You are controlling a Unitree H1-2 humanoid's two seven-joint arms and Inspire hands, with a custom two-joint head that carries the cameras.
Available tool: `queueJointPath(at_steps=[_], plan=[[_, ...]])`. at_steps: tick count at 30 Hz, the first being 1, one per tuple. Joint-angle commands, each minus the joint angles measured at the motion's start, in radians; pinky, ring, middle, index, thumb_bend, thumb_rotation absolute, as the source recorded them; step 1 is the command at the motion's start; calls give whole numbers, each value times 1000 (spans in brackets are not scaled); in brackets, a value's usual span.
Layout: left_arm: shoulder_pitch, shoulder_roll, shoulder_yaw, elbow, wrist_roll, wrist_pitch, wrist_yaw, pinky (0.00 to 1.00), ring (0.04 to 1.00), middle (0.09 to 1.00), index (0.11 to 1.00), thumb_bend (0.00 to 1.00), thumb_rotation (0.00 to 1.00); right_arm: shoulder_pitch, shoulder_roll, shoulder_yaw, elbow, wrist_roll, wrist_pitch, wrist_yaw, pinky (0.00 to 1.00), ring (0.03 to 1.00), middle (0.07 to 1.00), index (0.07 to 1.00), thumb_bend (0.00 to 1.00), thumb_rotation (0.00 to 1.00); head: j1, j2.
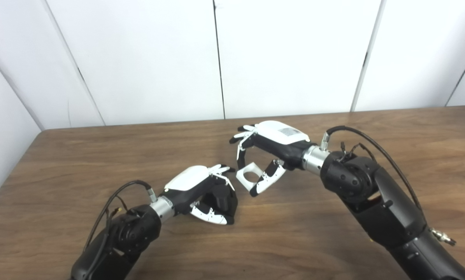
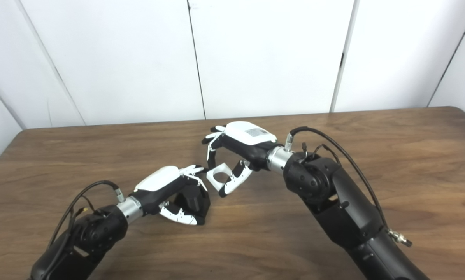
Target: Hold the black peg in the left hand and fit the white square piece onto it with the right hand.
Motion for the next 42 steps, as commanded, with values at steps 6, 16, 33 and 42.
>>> queueJointPath(at_steps=[6,16,33,42], plan=[[39,71,-18,57,75,106,-89,963,995,960,652,838,287,-54,-4,-17,-19,7,-16,-7,1000,978,877,481,521,137,3,5],[41,62,-10,80,52,101,-83,958,992,958,661,847,276,-53,9,-22,-28,23,-15,-8,1000,974,876,481,522,138,6,8],[73,37,19,114,-30,106,-56,974,996,963,637,827,169,-59,50,-14,-41,23,-8,7,1000,974,878,481,522,138,17,17],[73,33,12,124,-29,107,-53,977,999,965,632,827,154,-65,90,3,-17,7,-6,0,1000,972,875,480,521,140,16,17]])
